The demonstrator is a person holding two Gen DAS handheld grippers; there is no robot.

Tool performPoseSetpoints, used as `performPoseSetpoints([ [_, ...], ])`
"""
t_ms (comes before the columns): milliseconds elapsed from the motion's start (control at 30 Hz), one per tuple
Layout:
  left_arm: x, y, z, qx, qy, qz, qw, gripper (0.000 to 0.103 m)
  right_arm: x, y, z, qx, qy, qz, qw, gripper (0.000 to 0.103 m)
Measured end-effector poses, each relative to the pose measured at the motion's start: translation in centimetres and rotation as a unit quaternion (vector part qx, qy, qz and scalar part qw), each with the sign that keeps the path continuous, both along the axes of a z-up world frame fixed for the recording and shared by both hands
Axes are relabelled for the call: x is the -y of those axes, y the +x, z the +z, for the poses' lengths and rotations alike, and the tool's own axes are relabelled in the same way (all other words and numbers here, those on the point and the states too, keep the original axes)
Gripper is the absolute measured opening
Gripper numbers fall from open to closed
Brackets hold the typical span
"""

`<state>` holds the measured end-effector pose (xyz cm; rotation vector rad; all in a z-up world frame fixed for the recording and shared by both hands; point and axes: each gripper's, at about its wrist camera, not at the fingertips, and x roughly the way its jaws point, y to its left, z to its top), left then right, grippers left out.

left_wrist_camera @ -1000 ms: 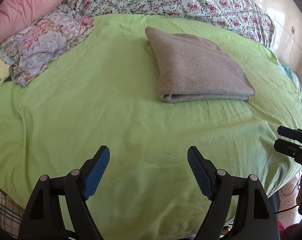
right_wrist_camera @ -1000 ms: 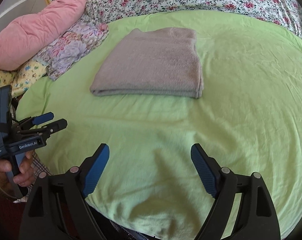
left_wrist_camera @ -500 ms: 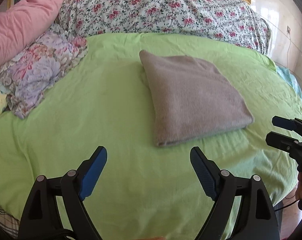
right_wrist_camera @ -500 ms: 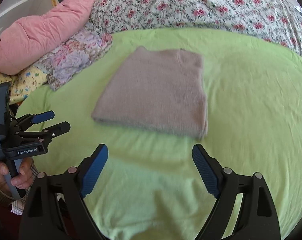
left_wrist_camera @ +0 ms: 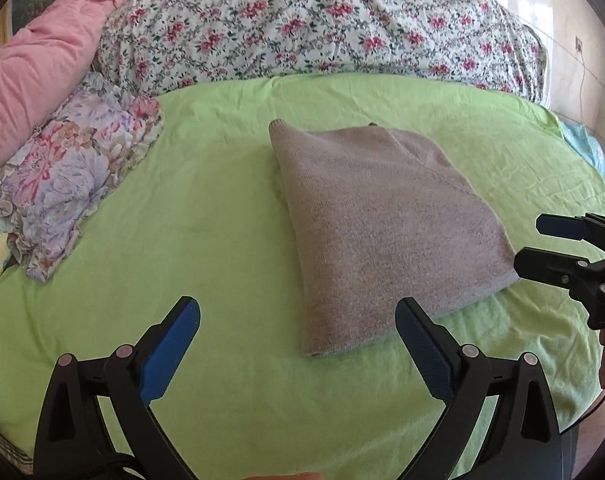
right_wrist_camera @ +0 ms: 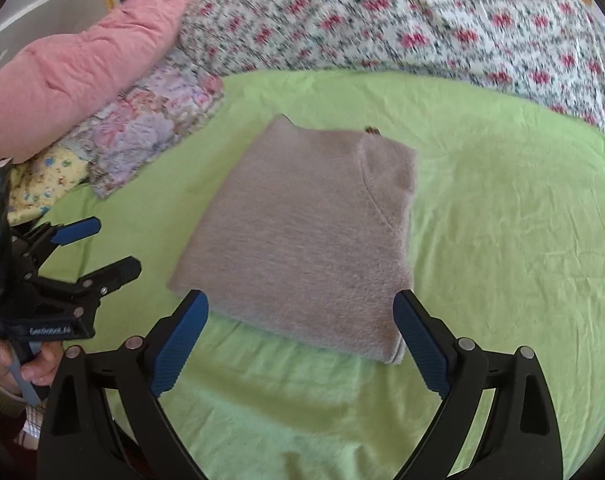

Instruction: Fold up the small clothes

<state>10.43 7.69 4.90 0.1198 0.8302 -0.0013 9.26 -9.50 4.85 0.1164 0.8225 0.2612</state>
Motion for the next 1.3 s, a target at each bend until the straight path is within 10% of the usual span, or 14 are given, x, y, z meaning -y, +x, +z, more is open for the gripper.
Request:
performPoseSetpoints([
  [1300,0.2,4.1,-1.9,-0.006,-0.028,0.022,0.9993,0.101,1.4,3.7,-2.9,-0.001,0.012,-0.030,0.999,0.094],
])
